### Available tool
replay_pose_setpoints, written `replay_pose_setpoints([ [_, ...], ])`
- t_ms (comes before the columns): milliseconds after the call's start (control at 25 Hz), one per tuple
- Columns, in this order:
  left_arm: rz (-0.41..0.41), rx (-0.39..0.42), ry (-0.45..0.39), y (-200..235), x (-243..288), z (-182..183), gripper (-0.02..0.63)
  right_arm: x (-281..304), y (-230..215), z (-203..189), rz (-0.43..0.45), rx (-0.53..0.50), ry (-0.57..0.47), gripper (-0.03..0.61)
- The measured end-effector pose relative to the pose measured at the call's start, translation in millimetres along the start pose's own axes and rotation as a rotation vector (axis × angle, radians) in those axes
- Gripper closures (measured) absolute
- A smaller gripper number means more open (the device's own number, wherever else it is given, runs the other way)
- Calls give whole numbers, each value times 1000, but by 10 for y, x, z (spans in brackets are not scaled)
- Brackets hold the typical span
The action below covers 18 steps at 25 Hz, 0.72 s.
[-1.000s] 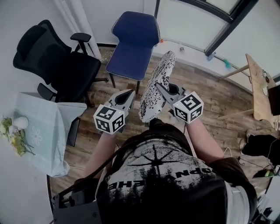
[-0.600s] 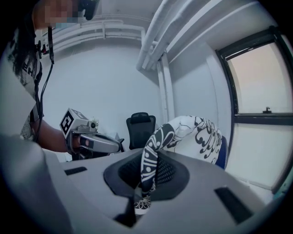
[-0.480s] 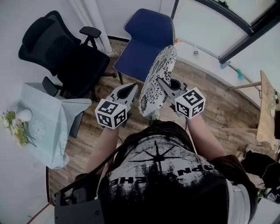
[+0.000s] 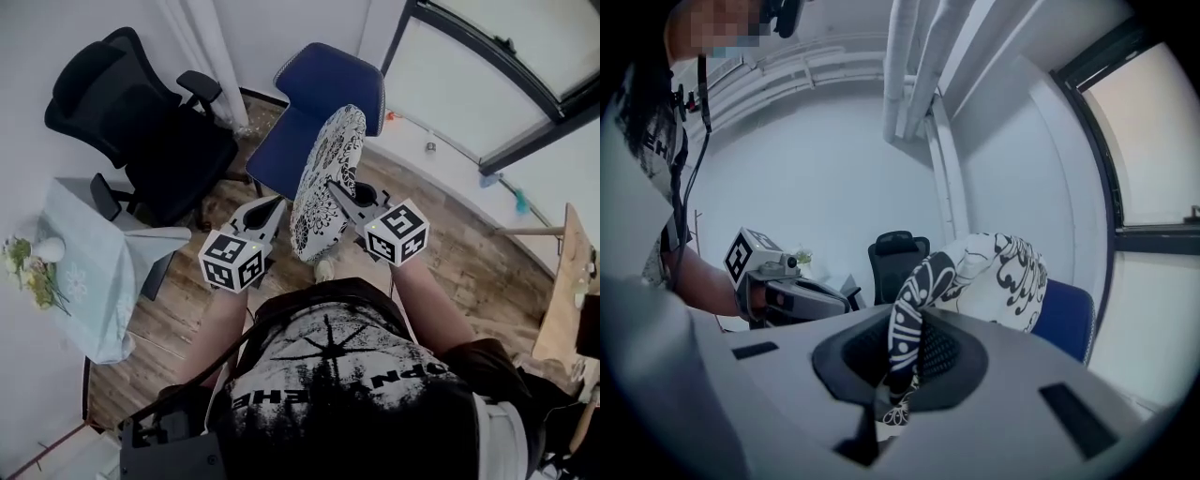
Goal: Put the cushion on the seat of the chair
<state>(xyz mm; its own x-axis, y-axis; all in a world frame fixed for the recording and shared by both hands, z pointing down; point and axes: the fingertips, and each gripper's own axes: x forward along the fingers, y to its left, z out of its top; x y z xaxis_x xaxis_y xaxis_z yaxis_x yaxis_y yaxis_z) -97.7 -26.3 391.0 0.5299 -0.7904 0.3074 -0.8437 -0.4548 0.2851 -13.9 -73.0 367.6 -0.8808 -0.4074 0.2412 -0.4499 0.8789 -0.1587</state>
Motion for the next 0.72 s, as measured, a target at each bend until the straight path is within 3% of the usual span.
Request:
replay_pose_setpoints([
  [720,117,6,18,349,591,158,598,394,-763,-77,89,41,32,553],
])
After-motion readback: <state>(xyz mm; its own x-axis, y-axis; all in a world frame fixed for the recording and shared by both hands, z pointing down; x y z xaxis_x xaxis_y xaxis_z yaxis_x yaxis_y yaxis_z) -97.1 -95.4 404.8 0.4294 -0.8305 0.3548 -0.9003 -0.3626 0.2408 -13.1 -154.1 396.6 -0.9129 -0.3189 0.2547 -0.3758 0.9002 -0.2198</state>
